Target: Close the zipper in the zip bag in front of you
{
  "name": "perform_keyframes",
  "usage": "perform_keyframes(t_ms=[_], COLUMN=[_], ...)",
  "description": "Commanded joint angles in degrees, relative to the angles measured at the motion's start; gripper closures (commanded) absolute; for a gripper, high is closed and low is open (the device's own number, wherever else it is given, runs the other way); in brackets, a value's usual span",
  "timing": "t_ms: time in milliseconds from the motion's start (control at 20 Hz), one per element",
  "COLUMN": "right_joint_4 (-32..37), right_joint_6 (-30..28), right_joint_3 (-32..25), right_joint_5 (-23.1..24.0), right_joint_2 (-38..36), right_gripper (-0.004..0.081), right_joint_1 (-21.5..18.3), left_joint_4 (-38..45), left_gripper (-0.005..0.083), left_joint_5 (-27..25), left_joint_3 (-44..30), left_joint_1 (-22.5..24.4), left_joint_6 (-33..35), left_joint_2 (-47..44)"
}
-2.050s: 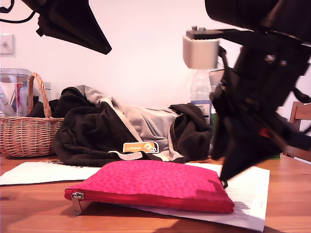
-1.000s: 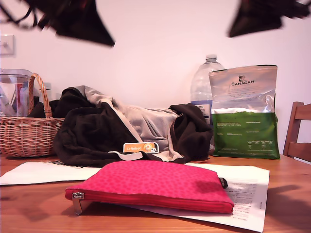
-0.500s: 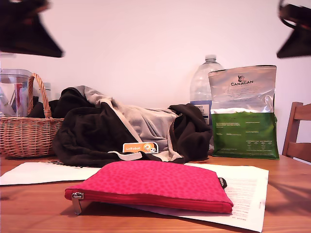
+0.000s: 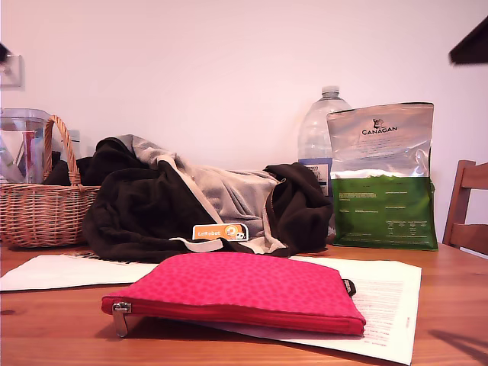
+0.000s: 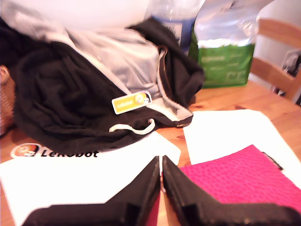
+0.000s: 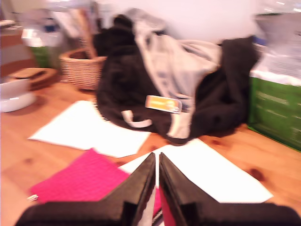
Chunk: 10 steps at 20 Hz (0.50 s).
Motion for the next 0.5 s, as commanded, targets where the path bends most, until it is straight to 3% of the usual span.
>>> perform_keyframes(t_ms=[0,250,450], right_joint_4=[-1.57,-6.73,-13.0], right_joint_6=[0.0,0.0,0.0], right_joint_3=[-0.76,-0.76,-0.76], right_joint_5=[-0.22,-0.09,-0.07], right_joint_2=[-1.9,-2.78,-2.78], right_gripper=[0.0783,0.0783,0.0783], right_joint_1=[0.2,0.2,0.2], left_joint_4=[-4.63,-13.79,-16.63], left_gripper=[0.0797,0.0797,0.0797], left_joint_5=[0.63,0.55,0.44], left_joint_3=[-0.61,-0.61,-0.61], left_joint_1=[0.0,0.0,0.0], left_joint_6=[-2.71,-2.71,-2.67], left_joint_2=[-2.54,-5.46,-5.44])
